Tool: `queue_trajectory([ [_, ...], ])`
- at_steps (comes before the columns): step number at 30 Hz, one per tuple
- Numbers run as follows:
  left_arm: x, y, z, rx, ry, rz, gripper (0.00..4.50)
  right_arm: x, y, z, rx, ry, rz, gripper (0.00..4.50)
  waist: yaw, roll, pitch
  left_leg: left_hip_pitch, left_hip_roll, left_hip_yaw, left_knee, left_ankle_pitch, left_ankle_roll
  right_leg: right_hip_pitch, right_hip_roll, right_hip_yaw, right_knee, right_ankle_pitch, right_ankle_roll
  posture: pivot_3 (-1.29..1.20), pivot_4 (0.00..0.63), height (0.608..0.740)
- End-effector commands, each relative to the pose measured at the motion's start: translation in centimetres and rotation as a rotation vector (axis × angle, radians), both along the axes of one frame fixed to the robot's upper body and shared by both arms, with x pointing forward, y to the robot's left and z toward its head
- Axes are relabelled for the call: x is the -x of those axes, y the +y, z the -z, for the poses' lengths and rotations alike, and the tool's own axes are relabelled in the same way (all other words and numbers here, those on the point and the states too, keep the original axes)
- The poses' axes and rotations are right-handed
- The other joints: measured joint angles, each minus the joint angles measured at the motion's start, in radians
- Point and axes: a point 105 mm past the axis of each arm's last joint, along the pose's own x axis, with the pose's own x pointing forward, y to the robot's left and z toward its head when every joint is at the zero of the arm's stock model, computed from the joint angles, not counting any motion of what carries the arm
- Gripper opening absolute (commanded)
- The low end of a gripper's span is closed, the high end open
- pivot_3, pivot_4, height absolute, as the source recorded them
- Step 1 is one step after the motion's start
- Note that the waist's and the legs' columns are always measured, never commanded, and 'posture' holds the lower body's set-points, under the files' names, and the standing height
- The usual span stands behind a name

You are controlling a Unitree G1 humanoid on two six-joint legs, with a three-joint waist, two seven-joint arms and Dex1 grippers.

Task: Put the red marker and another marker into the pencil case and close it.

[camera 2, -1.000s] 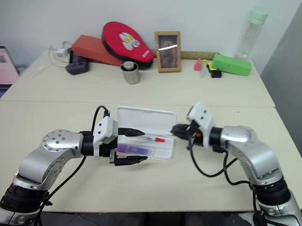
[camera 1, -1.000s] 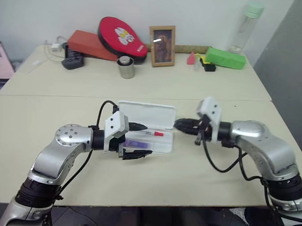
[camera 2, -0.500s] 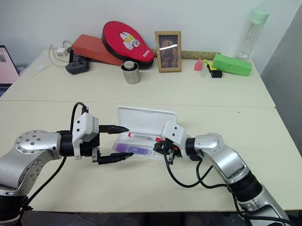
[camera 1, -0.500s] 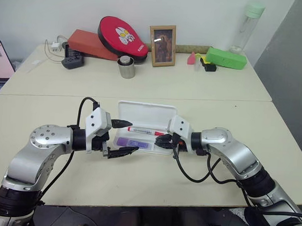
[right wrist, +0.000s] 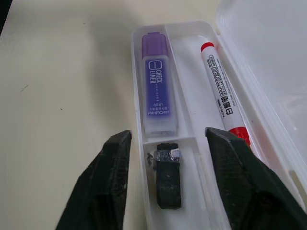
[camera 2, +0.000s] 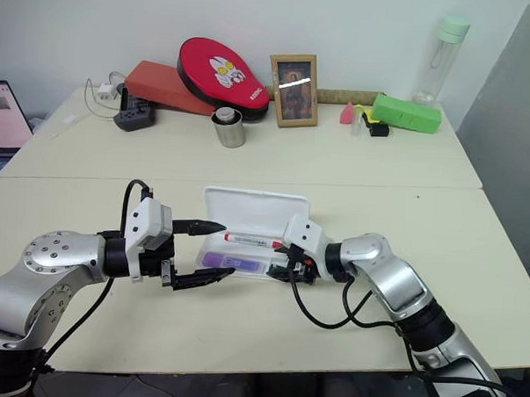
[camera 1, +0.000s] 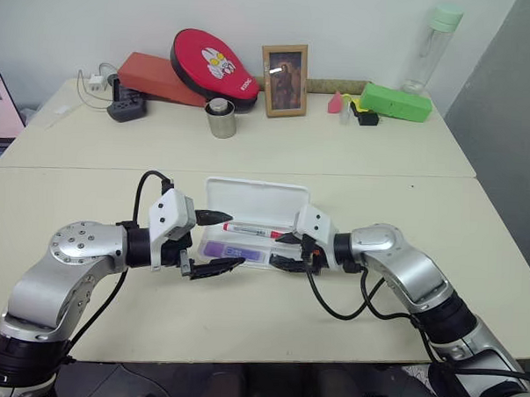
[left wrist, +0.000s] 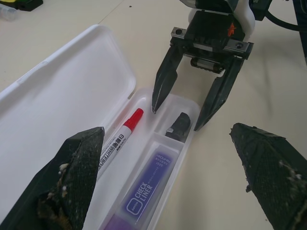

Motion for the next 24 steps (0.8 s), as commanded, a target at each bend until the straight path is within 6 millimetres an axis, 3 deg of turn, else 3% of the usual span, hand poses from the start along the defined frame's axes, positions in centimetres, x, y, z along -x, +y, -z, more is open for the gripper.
queue_trajectory([
  [1, 0.3, -0.3, -0.9, -0.003, -0.036, 0.009, 4.50, 0.2, 0.0, -2.8, -0.066, -0.055, -0.028, 3.59, 0.000, 0.000, 0.000, 0.000, 0.000, 0.000, 0.000, 0.000, 0.000, 0.000, 0.000, 0.000, 0.000, 0.000, 0.000, 0.00, 0.150, 0.740],
  [5, -0.1, 0.5, -1.7, 0.045, -0.043, -0.060, 4.50, 0.6, -0.2, -6.0, -0.177, -0.051, -0.049, 4.44, 0.000, 0.000, 0.000, 0.000, 0.000, 0.000, 0.000, 0.000, 0.000, 0.000, 0.000, 0.000, 0.000, 0.000, 0.000, 0.00, 0.150, 0.740],
  [7, -0.6, 1.5, -2.8, 0.101, -0.066, -0.129, 4.50, -0.3, -0.7, -8.1, -0.224, -0.078, -0.029, 4.44, 0.000, 0.000, 0.000, 0.000, 0.000, -0.001, 0.000, 0.000, 0.000, 0.000, 0.000, 0.000, 0.000, 0.000, 0.000, 0.00, 0.150, 0.740],
  [12, -1.3, 3.3, -5.5, 0.234, -0.126, -0.258, 4.50, -3.6, -1.8, -11.7, -0.272, -0.145, 0.058, 4.44, -0.002, 0.000, 0.000, 0.001, 0.001, -0.001, 0.000, 0.000, 0.000, 0.000, 0.000, 0.000, 0.001, 0.000, 0.000, 0.00, 0.150, 0.740],
  [15, -1.3, 4.1, -6.2, 0.284, -0.149, -0.315, 4.50, -8.2, -2.9, -13.1, -0.263, -0.207, 0.237, 4.44, -0.004, 0.000, 0.000, 0.001, 0.000, 0.000, -0.001, 0.000, 0.000, 0.000, 0.000, 0.000, 0.000, 0.000, 0.000, 0.00, 0.150, 0.740],
  [19, -1.2, 4.5, -6.6, 0.318, -0.157, -0.352, 4.50, -10.9, -3.2, -13.0, -0.229, -0.214, 0.296, 4.44, -0.004, 0.000, 0.000, 0.001, 0.000, 0.002, -0.001, 0.000, 0.000, -0.001, 0.000, 0.002, 0.000, 0.000, 0.000, 0.00, 0.150, 0.740],
  [24, -0.7, 5.1, -7.5, 0.363, -0.181, -0.383, 4.50, -13.7, -3.8, -11.1, -0.102, -0.221, 0.367, 3.52, -0.003, 0.000, 0.000, 0.000, 0.000, 0.004, -0.001, 0.000, 0.000, -0.001, -0.001, 0.002, -0.001, 0.000, 0.000, 0.00, 0.150, 0.740],
])
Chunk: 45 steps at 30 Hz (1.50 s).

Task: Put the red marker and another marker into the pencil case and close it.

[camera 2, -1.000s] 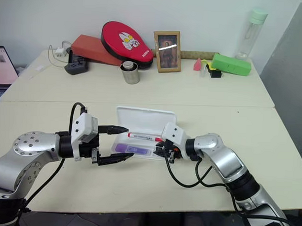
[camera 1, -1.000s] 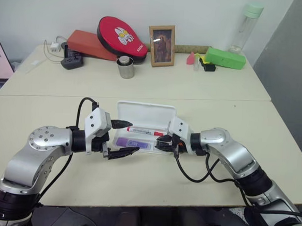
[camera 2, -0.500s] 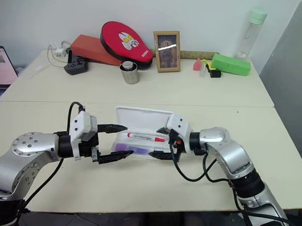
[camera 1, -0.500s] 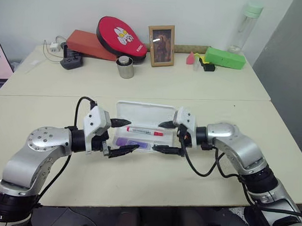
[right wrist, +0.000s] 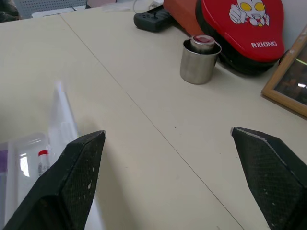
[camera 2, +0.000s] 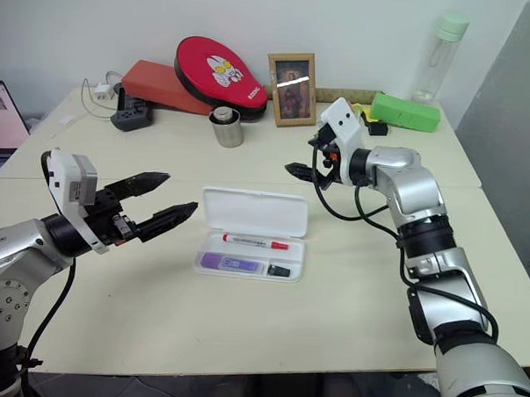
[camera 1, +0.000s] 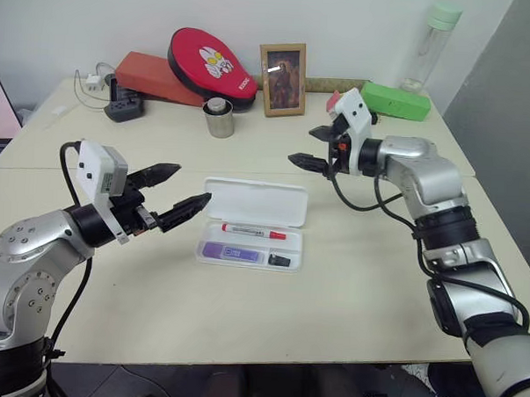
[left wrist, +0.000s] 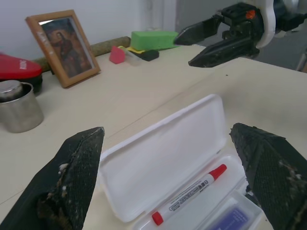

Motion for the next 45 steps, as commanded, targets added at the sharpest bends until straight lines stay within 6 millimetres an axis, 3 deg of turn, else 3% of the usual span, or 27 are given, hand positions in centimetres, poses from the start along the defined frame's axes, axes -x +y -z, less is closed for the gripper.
queue_trajectory([
  [1, 1.0, 0.1, -2.0, 0.027, -0.071, -0.008, 4.50, -1.2, 0.0, -0.2, 0.079, -0.037, 0.007, 3.28, 0.000, 0.000, 0.000, 0.000, 0.000, 0.000, 0.000, 0.000, 0.000, 0.000, 0.000, 0.000, 0.000, 0.000, 0.000, 0.00, 0.150, 0.740],
  [8, 1.6, -0.1, -1.7, 0.032, -0.039, 0.005, 4.50, -0.9, 0.2, 2.0, 0.184, 0.010, -0.088, 1.44, 0.000, 0.000, 0.000, 0.000, 0.000, 0.000, 0.000, 0.000, 0.000, 0.000, 0.000, 0.000, 0.000, 0.000, 0.000, 0.00, 0.150, 0.740],
  [15, 1.7, -0.2, -1.5, 0.030, -0.032, 0.007, 4.50, 0.4, 1.1, 2.6, 0.222, 0.021, -0.199, 0.03, 0.000, 0.000, 0.000, 0.000, 0.000, -0.001, 0.000, 0.000, 0.000, 0.000, 0.000, 0.000, 0.000, 0.000, 0.000, 0.00, 0.150, 0.740],
  [28, 2.7, -1.0, -0.5, -0.052, 0.027, 0.116, 4.50, 4.9, 2.5, 3.6, 0.265, 0.017, -0.408, 0.03, 0.001, 0.001, 0.000, 0.000, 0.000, -0.003, 0.000, 0.000, 0.000, 0.000, -0.001, 0.000, 0.000, 0.000, 0.000, 0.00, 0.150, 0.740],
  [34, 4.1, -0.8, 0.4, -0.118, 0.108, 0.202, 4.50, 7.9, 3.3, 3.2, 0.280, -0.050, -0.499, 0.03, 0.000, 0.001, 0.001, 0.000, 0.001, -0.003, -0.001, 0.000, 0.000, 0.000, -0.001, 0.000, 0.000, 0.000, 0.000, 0.00, 0.150, 0.740],
  [38, 6.0, 0.2, 3.0, -0.230, 0.257, 0.287, 4.50, 10.4, 4.2, 5.4, 0.358, -0.067, -0.557, 0.03, 0.000, 0.001, 0.001, 0.001, 0.001, -0.003, -0.001, 0.000, 0.000, 0.000, -0.001, 0.000, 0.000, 0.000, 0.000, 0.00, 0.150, 0.740],
  [41, 6.4, 0.6, 3.5, -0.264, 0.280, 0.304, 4.50, 10.3, 4.5, 6.4, 0.374, -0.057, -0.529, 0.03, 0.001, 0.002, 0.001, 0.001, 0.001, -0.003, -0.002, 0.000, 0.000, 0.000, -0.001, 0.000, 0.000, -0.001, -0.001, 0.00, 0.150, 0.740],
  [45, 5.8, 1.4, 3.2, -0.265, 0.268, 0.263, 4.50, 9.5, 4.4, 10.2, 0.435, -0.006, -0.463, 0.03, 0.001, 0.002, 0.001, 0.003, 0.001, -0.003, -0.001, 0.000, 0.000, 0.001, -0.001, -0.001, 0.000, 0.000, -0.001, 0.00, 0.150, 0.740],
])
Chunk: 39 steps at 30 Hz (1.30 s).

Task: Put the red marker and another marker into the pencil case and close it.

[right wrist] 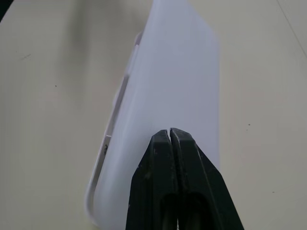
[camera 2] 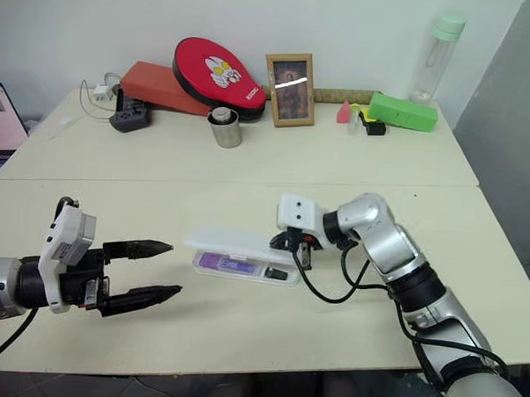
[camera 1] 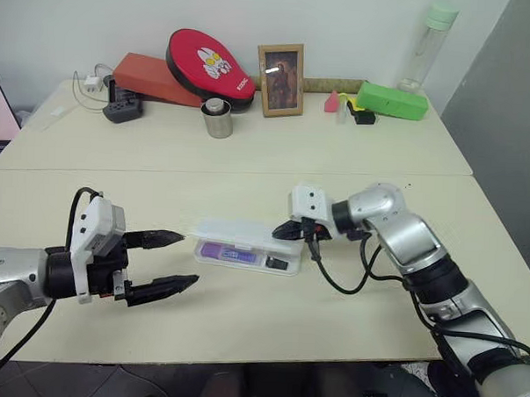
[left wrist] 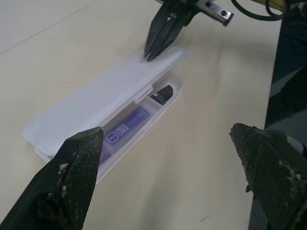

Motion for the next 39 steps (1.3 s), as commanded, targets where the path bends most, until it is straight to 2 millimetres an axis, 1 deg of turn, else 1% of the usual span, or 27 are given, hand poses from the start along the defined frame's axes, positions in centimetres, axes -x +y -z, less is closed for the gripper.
queue_trajectory([
  [1, -0.8, 1.0, -1.4, -0.015, -0.077, -0.040, 4.50, -0.6, -0.2, 2.7, 0.059, -0.013, 0.052, 0.03, 0.000, 0.000, 0.000, 0.000, 0.000, 0.000, 0.000, 0.000, 0.000, 0.000, 0.000, 0.000, 0.000, 0.000, 0.000, 0.00, 0.150, 0.740],
  [3, -0.9, 0.9, -1.6, -0.006, -0.088, -0.046, 4.50, -0.8, -0.5, 3.9, 0.083, -0.002, 0.074, 0.03, 0.000, 0.000, 0.000, 0.000, 0.000, 0.000, 0.000, 0.000, 0.000, 0.000, 0.000, 0.000, 0.000, 0.000, 0.000, 0.00, 0.150, 0.740],
  [5, -1.0, 0.9, -1.7, -0.003, -0.097, -0.055, 4.50, -0.8, -0.7, 4.5, 0.096, 0.006, 0.081, 0.03, -0.002, -0.001, -0.001, 0.001, 0.000, 0.000, -0.001, 0.000, 0.000, 0.000, 0.000, 0.002, 0.000, 0.000, 0.000, 0.00, 0.150, 0.740],
  [8, -1.6, 1.2, -2.4, 0.015, -0.146, -0.097, 4.50, -0.7, -1.1, 5.3, 0.122, 0.020, 0.090, 0.03, -0.001, -0.001, -0.001, 0.003, 0.001, 0.000, -0.001, 0.000, 0.000, 0.001, 0.000, 0.002, 0.000, 0.000, 0.000, 0.00, 0.150, 0.740],
  [12, -1.3, 1.0, -2.2, 0.011, -0.128, -0.085, 4.50, -0.3, -0.9, 5.5, 0.118, 0.032, 0.079, 0.03, -0.001, -0.002, -0.002, 0.008, 0.001, 0.000, -0.001, 0.000, 0.000, 0.005, 0.000, 0.003, 0.000, 0.000, 0.000, 0.00, 0.150, 0.740],
  [16, -1.3, 0.9, -2.3, 0.015, -0.127, -0.084, 4.50, -0.3, -0.9, 5.1, 0.105, 0.035, 0.077, 0.03, -0.001, -0.002, -0.002, 0.009, 0.001, 0.000, -0.002, 0.000, 0.000, 0.006, 0.000, 0.003, 0.000, 0.000, 0.000, 0.00, 0.150, 0.740],
  [18, -1.4, 1.0, -2.2, 0.016, -0.121, -0.100, 4.50, -0.2, -1.0, 4.2, 0.054, 0.057, 0.090, 0.03, -0.001, -0.002, -0.002, 0.009, 0.001, 0.000, -0.002, 0.000, 0.000, 0.006, 0.000, 0.003, 0.000, 0.000, 0.000, 0.00, 0.150, 0.740],
  [19, -1.7, 1.3, -2.1, 0.019, -0.118, -0.133, 4.50, -0.2, -1.0, 3.2, -0.006, 0.065, 0.102, 0.03, 0.000, -0.002, -0.002, 0.009, 0.001, 0.000, -0.002, 0.000, 0.000, 0.006, 0.000, 0.003, 0.000, 0.000, 0.000, 0.00, 0.150, 0.740],
  [21, -2.8, 2.6, -2.0, 0.031, -0.145, -0.239, 4.50, -0.3, -0.9, 0.5, -0.196, 0.082, 0.134, 0.03, 0.001, -0.002, -0.002, 0.009, 0.001, 0.000, -0.002, 0.000, 0.000, 0.006, 0.000, 0.003, 0.000, 0.000, 0.000, 0.00, 0.150, 0.740],
  [22, -3.3, 3.3, -2.0, 0.033, -0.155, -0.288, 4.50, -0.4, -1.2, -0.3, -0.260, 0.094, 0.161, 0.03, 0.003, -0.002, -0.001, 0.008, 0.001, 0.000, -0.002, 0.000, 0.000, 0.006, -0.001, 0.003, 0.000, 0.000, 0.000, 0.00, 0.150, 0.740],
  [23, -3.6, 3.7, -1.9, 0.034, -0.161, -0.317, 4.50, -0.5, -1.4, -0.7, -0.293, 0.105, 0.181, 0.03, 0.003, -0.002, -0.001, 0.008, 0.001, 0.000, -0.002, 0.000, 0.000, 0.006, -0.001, 0.003, 0.000, 0.000, 0.000, 0.00, 0.150, 0.740],
  [25, -4.3, 4.9, -1.7, 0.045, -0.173, -0.397, 4.50, -1.4, -2.7, -1.9, -0.387, 0.100, 0.274, 0.03, 0.002, -0.002, -0.001, 0.006, 0.001, 0.000, -0.002, 0.000, 0.000, 0.004, -0.001, 0.003, 0.000, 0.000, 0.000, 0.00, 0.150, 0.740],
  [26, -4.8, 5.7, -1.3, 0.037, -0.186, -0.450, 4.50, -2.0, -3.9, -2.4, -0.436, 0.107, 0.345, 0.03, 0.002, -0.002, -0.001, 0.006, 0.001, 0.001, -0.002, 0.000, 0.000, 0.003, -0.001, 0.003, 0.000, 0.000, 0.000, 0.00, 0.150, 0.740],
  [29, -5.3, 7.4, 0.0, -0.013, -0.192, -0.529, 4.50, -2.5, -6.6, -2.9, -0.455, 0.085, 0.447, 0.03, 0.003, -0.002, -0.001, 0.006, 0.000, 0.001, -0.002, 0.000, 0.000, 0.003, -0.001, 0.003, 0.000, 0.000, 0.000, 0.00, 0.150, 0.740],
  [30, -5.3, 8.0, 0.6, -0.034, -0.188, -0.550, 4.50, -2.7, -8.1, -3.1, -0.456, 0.094, 0.504, 0.20, 0.003, -0.002, -0.001, 0.006, 0.000, 0.001, -0.003, 0.000, 0.000, 0.003, -0.001, 0.003, 0.000, 0.000, 0.000, 0.00, 0.150, 0.740],
  [31, -5.4, 8.4, 1.0, -0.049, -0.187, -0.564, 4.50, -2.7, -9.1, -3.2, -0.459, 0.104, 0.546, 0.41, 0.003, -0.002, -0.001, 0.006, 0.000, 0.001, -0.003, 0.000, 0.000, 0.003, -0.001, 0.003, -0.001, 0.000, 0.000, 0.00, 0.150, 0.740],
  [32, -5.4, 8.9, 1.1, -0.050, -0.188, -0.578, 4.50, -2.5, -10.4, -3.3, -0.446, 0.108, 0.573, 0.61, 0.003, -0.002, -0.001, 0.006, 0.000, 0.001, -0.003, 0.000, 0.000, 0.002, -0.001, 0.004, -0.001, 0.000, 0.000, 0.00, 0.150, 0.740],
  [33, -5.5, 9.3, 1.0, -0.049, -0.191, -0.586, 4.50, -2.2, -11.2, -3.4, -0.435, 0.109, 0.586, 0.87, 0.003, -0.002, -0.001, 0.005, 0.000, 0.002, -0.004, 0.000, 0.000, 0.002, -0.001, 0.005, -0.001, 0.000, 0.000, 0.00, 0.150, 0.740],
  [34, -5.6, 9.9, 0.8, -0.043, -0.196, -0.599, 4.50, -2.0, -12.5, -3.4, -0.408, 0.100, 0.614, 1.14, 0.004, -0.002, -0.001, 0.004, 0.000, 0.002, -0.004, 0.000, 0.000, 0.002, -0.002, 0.005, -0.001, 0.000, 0.000, 0.00, 0.150, 0.740],
  [36, -5.6, 10.6, 0.6, -0.042, -0.202, -0.614, 4.50, -1.7, -13.9, -3.6, -0.381, 0.091, 0.648, 1.74, 0.003, -0.001, -0.001, 0.002, 0.000, 0.002, -0.004, 0.000, 0.000, 0.000, -0.002, 0.005, -0.001, 0.000, 0.000, 0.00, 0.150, 0.740],
  [37, -5.7, 10.9, 0.6, -0.049, -0.204, -0.621, 4.50, -1.5, -14.4, -3.7, -0.367, 0.089, 0.660, 1.91, 0.003, -0.001, 0.000, 0.002, 0.000, 0.002, -0.003, 0.000, 0.000, 0.000, -0.002, 0.004, -0.001, 0.000, 0.000, 0.00, 0.150, 0.740],
  [38, -5.8, 11.1, 0.6, -0.053, -0.205, -0.623, 4.50, -1.4, -14.8, -3.8, -0.357, 0.090, 0.666, 2.20, 0.001, -0.001, 0.000, 0.002, 0.000, 0.002, -0.003, 0.000, 0.000, 0.000, -0.002, 0.004, -0.001, 0.000, 0.000, 0.00, 0.150, 0.740],
  [39, -5.9, 11.2, 0.5, -0.056, -0.207, -0.621, 4.50, -1.2, -15.2, -4.0, -0.350, 0.084, 0.670, 2.40, -0.001, -0.001, 0.000, 0.002, 0.001, 0.002, -0.003, 0.000, 0.000, 0.000, -0.001, 0.004, -0.001, 0.000, 0.000, 0.00, 0.150, 0.740],
])
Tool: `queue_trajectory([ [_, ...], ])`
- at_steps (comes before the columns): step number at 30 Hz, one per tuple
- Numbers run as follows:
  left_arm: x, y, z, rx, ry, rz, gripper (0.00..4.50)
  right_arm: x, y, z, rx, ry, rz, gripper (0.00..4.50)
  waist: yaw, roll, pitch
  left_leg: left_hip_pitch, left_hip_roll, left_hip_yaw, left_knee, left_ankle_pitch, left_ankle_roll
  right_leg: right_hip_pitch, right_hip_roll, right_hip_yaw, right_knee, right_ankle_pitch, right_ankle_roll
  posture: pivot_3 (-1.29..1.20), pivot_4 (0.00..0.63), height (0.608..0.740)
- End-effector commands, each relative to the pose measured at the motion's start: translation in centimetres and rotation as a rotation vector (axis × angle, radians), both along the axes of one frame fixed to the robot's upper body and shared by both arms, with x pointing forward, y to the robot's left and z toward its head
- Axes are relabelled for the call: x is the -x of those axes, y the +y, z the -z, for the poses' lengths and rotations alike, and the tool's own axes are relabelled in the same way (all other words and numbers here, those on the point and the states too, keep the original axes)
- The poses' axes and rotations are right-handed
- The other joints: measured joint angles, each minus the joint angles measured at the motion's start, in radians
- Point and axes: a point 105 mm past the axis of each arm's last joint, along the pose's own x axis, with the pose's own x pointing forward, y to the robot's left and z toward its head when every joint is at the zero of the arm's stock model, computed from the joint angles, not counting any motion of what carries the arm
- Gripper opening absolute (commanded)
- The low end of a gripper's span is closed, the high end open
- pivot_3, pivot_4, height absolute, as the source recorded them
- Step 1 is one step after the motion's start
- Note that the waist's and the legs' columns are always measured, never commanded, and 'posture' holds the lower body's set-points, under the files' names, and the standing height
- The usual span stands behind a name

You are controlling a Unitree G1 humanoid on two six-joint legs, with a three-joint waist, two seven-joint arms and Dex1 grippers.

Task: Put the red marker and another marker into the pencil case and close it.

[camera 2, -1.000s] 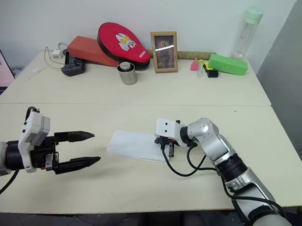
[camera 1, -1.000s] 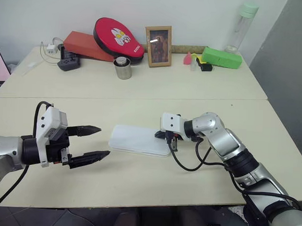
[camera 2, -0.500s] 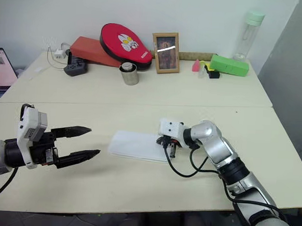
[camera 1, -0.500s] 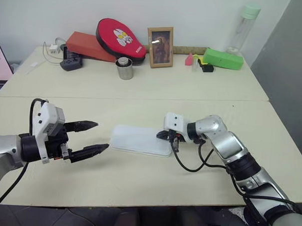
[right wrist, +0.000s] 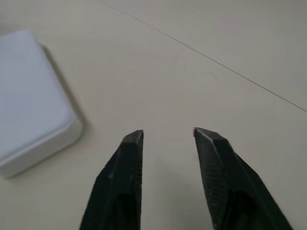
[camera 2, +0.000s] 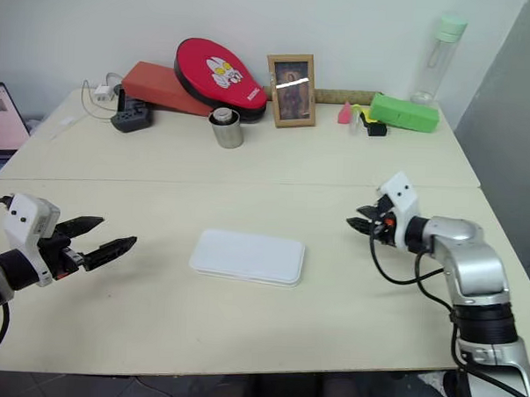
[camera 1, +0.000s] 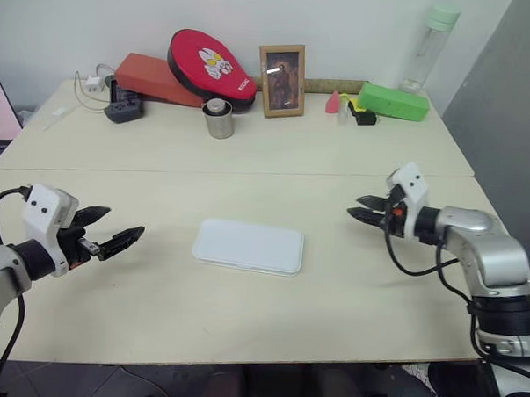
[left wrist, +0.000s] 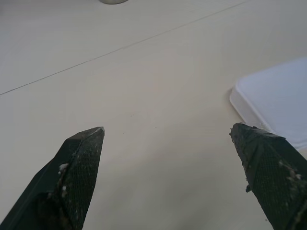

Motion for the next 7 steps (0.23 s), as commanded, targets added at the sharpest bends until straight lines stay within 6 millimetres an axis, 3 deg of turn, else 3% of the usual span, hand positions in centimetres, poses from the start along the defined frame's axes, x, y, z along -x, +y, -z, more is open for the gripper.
queue_trajectory([
  [1, -0.29, 0.78, -1.77, -0.047, -0.060, -0.001, 4.50, 0.78, -0.62, -1.77, 0.004, -0.045, -0.010, 2.64, -0.002, 0.000, 0.000, 0.000, 0.000, 0.000, 0.000, 0.000, 0.000, 0.000, 0.000, 0.000, 0.000, 0.000, 0.000, 0.00, 0.150, 0.740],
  [7, -0.99, -0.18, -2.09, -0.033, -0.064, 0.042, 4.50, 1.23, -0.17, -2.08, -0.011, -0.048, -0.030, 4.17, -0.001, 0.000, 0.000, -0.001, 0.000, 0.000, 0.000, 0.000, 0.000, 0.000, 0.000, 0.000, 0.000, 0.000, 0.000, 0.00, 0.150, 0.740],
])
